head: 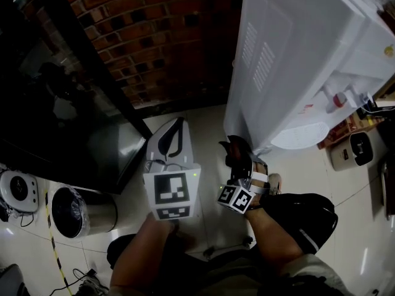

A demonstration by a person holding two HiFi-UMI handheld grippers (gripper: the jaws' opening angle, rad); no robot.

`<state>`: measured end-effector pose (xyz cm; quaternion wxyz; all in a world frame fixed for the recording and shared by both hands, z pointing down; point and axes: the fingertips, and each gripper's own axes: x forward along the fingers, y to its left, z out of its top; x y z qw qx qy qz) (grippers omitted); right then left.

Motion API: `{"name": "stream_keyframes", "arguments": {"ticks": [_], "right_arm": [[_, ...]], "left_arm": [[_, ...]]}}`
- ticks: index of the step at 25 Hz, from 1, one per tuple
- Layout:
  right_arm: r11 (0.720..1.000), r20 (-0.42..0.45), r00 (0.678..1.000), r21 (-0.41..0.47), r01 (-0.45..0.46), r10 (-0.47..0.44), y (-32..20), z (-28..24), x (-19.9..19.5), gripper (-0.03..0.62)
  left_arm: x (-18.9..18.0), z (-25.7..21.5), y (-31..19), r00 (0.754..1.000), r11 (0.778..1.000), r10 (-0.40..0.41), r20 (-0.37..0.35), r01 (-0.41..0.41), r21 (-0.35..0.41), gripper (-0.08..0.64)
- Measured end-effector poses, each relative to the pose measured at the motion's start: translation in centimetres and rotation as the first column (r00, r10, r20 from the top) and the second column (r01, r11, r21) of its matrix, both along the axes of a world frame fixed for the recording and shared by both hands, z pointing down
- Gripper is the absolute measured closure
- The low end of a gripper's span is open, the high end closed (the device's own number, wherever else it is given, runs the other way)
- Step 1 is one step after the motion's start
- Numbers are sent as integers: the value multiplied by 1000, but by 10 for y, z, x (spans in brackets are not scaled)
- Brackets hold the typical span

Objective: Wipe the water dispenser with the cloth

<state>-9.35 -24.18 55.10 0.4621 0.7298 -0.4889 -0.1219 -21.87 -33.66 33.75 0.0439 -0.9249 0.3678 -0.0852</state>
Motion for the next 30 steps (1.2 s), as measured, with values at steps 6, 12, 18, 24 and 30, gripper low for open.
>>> {"name": "stream_keyframes", "arguments": {"ticks": [6,12,18,24,30], "right_arm": [[993,97,994,-109,-44,55,-1,89,1,512],[960,123,991,-278,-21,57,8,165,1,512],[918,148,989,-395,34,27,15,215,-4,512],[946,295,952,-275,170,-86,4,155,-25,512],[909,553,796,-151,388,-248,-8,41,-73,512]], "left_arm": [[-2,20,1,1000,999,6,30,-5,-37,560],[1,24,4,999,998,8,31,-6,-59,560],[9,28,4,998,998,15,56,-11,-60,560],[23,8,-2,1000,998,-26,17,26,-52,560],[40,-38,3,998,997,-57,-36,59,55,560]]}}
